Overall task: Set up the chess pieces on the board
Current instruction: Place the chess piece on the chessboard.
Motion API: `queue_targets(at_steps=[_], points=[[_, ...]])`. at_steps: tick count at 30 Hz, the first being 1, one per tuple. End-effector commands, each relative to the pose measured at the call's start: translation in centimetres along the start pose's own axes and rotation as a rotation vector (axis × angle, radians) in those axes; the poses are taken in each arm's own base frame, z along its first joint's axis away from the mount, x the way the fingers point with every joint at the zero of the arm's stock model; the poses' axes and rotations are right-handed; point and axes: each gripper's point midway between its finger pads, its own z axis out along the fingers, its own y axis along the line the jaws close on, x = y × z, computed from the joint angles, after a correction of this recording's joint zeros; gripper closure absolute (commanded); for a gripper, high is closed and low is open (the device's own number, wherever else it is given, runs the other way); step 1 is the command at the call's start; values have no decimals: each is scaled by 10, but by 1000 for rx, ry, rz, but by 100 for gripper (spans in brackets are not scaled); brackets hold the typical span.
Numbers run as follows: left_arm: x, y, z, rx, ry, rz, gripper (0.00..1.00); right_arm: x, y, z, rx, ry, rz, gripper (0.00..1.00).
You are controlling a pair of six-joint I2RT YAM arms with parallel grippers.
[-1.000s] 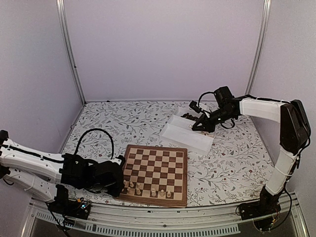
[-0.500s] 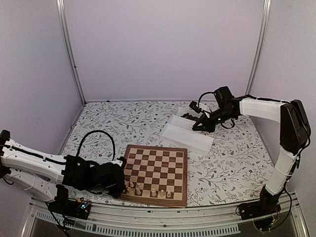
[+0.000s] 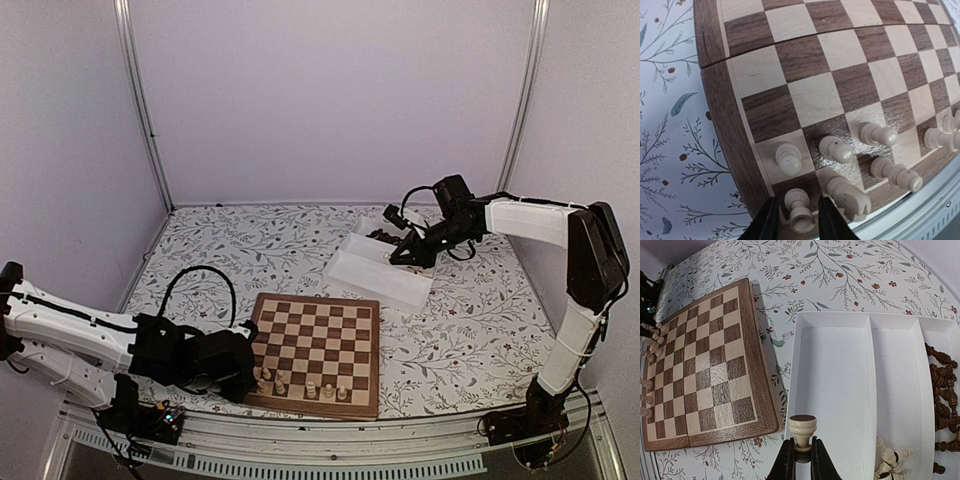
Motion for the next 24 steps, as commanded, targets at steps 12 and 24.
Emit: queue_targets(at_steps=[12,24], points=[[-184,-12,-96,223,-405,-61,50,-32,27,-20,-45,-52,-57,98],[-316,-120,-19,789,-343,16,52,-50,65,-9,-166,-40,-127,98]])
